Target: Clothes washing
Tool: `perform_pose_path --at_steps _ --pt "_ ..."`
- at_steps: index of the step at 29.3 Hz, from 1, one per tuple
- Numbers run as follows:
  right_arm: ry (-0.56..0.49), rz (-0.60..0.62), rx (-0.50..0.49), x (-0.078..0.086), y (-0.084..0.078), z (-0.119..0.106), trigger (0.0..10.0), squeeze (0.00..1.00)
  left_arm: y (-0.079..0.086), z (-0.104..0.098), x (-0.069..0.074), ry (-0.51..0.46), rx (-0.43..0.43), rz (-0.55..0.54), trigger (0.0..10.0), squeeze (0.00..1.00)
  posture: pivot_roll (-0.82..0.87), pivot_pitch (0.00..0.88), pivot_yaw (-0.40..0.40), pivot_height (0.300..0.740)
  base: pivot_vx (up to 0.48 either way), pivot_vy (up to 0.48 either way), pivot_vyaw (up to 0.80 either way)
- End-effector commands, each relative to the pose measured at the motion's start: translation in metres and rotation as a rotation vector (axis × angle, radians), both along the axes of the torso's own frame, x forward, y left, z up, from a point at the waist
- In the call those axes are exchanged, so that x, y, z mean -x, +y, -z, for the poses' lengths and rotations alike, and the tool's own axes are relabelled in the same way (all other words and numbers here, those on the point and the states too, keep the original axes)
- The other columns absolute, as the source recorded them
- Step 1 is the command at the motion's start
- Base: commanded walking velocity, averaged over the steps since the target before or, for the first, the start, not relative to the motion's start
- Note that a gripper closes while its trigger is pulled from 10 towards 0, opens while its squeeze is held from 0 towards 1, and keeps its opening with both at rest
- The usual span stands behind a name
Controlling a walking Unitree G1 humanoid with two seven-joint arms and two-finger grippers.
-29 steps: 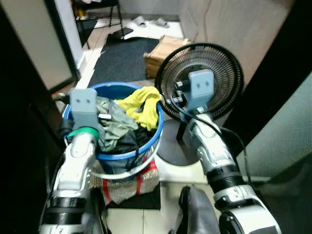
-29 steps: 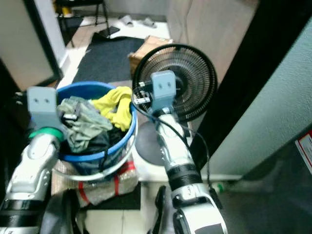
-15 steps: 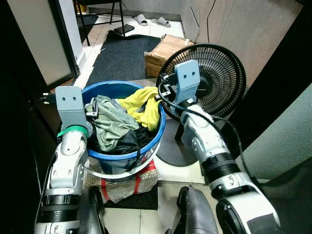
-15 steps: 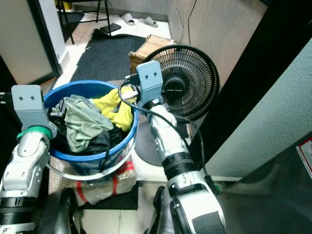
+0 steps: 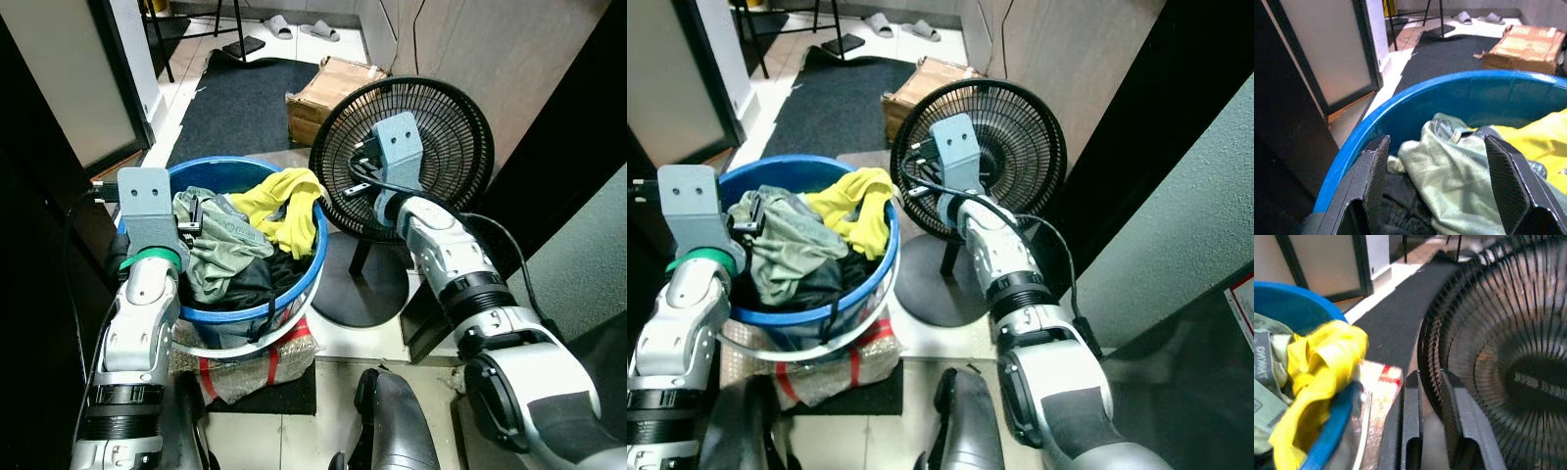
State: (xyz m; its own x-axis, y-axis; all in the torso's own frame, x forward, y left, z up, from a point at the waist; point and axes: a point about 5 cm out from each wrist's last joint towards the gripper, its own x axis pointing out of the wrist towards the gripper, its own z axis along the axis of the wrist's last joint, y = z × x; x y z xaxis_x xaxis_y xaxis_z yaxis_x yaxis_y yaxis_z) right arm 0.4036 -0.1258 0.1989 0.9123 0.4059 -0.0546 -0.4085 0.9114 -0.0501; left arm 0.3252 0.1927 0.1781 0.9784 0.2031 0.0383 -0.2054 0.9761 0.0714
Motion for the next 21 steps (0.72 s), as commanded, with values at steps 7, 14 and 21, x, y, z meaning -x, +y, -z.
perform_pose_path --at_steps 7,14,21 --pt "0.137 -0.251 -0.253 0.009 0.031 0.009 10.0 1.00 -0.005 -0.003 -0.002 0.017 -0.004 0.029 10.0 0.00 0.06 0.106 -0.035 0.445 0.000 0.000 0.00" --pt "0.203 -0.310 -0.309 0.010 0.069 0.012 10.0 0.11 -0.007 -0.012 -0.006 0.001 -0.008 0.043 10.0 0.00 0.08 0.095 -0.032 0.445 0.000 0.000 0.00" --pt "0.157 -0.272 -0.242 0.005 0.081 -0.002 10.0 0.00 -0.008 -0.013 -0.006 -0.002 -0.008 0.044 10.0 0.00 0.09 0.089 -0.042 0.445 0.000 0.000 0.00"
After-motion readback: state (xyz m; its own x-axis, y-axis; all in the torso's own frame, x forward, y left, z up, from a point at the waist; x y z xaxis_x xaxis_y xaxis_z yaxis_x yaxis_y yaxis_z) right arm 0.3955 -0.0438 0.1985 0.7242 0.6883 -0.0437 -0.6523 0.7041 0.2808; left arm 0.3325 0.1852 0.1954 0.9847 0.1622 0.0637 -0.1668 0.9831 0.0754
